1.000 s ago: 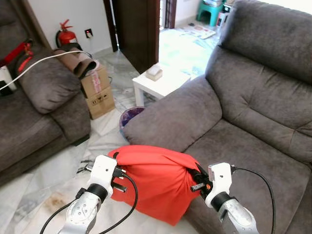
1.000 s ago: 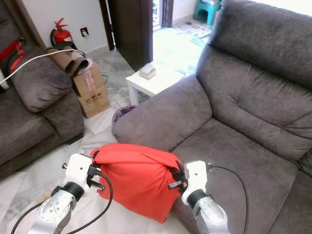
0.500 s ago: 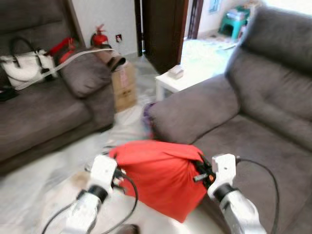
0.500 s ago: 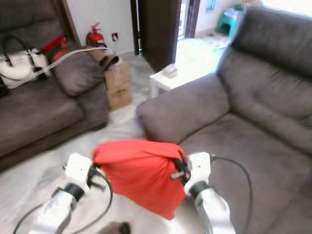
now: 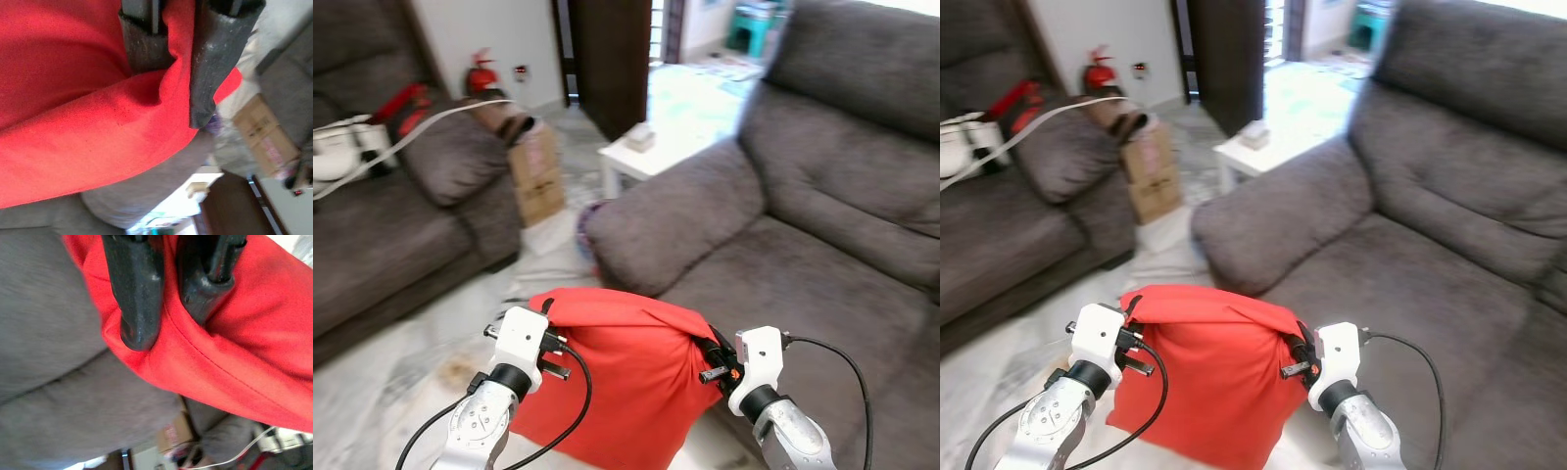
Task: Move the pillow to the sofa from floor
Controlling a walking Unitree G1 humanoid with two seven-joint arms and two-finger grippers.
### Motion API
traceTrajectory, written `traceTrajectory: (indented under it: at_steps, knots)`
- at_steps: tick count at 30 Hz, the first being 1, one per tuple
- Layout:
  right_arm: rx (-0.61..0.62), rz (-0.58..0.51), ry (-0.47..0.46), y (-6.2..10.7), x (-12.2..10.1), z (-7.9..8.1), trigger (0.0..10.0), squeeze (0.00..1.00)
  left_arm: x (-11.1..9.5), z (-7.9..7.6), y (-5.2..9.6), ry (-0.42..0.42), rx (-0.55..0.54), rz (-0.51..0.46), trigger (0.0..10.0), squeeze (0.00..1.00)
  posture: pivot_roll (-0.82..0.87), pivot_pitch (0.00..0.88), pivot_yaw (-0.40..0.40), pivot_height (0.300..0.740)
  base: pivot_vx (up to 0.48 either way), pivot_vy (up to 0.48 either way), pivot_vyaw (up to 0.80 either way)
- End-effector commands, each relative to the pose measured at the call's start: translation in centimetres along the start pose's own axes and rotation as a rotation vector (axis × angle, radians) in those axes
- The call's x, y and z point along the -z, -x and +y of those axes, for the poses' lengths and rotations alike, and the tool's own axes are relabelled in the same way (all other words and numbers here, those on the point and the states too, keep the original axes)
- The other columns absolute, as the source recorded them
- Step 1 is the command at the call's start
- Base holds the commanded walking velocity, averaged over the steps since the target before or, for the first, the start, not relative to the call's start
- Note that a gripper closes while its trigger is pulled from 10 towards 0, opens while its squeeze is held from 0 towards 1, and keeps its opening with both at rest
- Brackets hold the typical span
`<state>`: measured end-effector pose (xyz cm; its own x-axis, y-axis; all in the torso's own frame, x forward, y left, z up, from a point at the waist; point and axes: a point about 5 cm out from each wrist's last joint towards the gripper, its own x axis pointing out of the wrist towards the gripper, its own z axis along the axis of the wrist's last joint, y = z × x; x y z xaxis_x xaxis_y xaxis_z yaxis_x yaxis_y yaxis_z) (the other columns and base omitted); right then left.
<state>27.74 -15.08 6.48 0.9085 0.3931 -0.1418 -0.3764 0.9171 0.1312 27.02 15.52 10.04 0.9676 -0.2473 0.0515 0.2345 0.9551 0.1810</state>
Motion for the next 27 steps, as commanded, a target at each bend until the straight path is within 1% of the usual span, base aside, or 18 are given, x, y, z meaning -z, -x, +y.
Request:
traceTrajectory:
  at_steps: [1, 2, 4, 6, 9, 20, 27]
  knots:
    - [0.042, -0.076, -0.001, -0.03, -1.45, -0.65, 10.0, 0.00, -0.91, 1.53, 0.23, -0.022, -0.059, -0.053, 10.0, 0.00, 0.04, 0.125, 0.012, 0.740, 0.000, 0.000, -0.80]
    - [0.042, -0.076, -0.001, -0.03, -1.45, -0.65, 10.0, 0.00, -0.91, 1.53, 0.23, -0.022, -0.059, -0.053, 10.0, 0.00, 0.04, 0.125, 0.012, 0.740, 0.000, 0.000, -0.80]
    - [0.043, -0.073, -0.002, -0.04, -1.42, -0.61, 10.0, 0.00, -0.92, 1.63, 0.27, -0.039, -0.058, -0.054, 10.0, 0.00, 0.04, 0.128, 0.014, 0.740, 0.000, -0.456, -0.80]
    - [0.044, -0.073, -0.002, -0.04, -1.41, -0.61, 10.0, 0.00, -0.93, 1.65, 0.28, -0.038, -0.059, -0.056, 10.0, 0.00, 0.04, 0.128, 0.014, 0.740, 0.000, -0.458, -0.80]
    - [0.050, -0.070, 0.000, -0.05, -1.34, -0.68, 10.0, 0.00, -0.96, 1.70, 0.21, -0.023, -0.063, -0.056, 10.0, 0.00, 0.04, 0.128, 0.013, 0.740, 0.000, 0.000, -0.80]
    - [0.052, -0.059, 0.008, 0.00, -1.22, -0.84, 10.0, 0.00, -0.94, 1.78, 0.22, -0.034, -0.055, -0.055, 10.0, 0.00, 0.04, 0.128, 0.012, 0.740, 0.000, 0.000, -0.80]
    - [0.058, -0.054, 0.012, -0.08, -1.24, -1.02, 10.0, 0.00, -1.00, 1.50, 0.10, -0.018, -0.047, -0.066, 10.0, 0.00, 0.04, 0.123, 0.004, 0.740, 0.000, 0.000, -0.80]
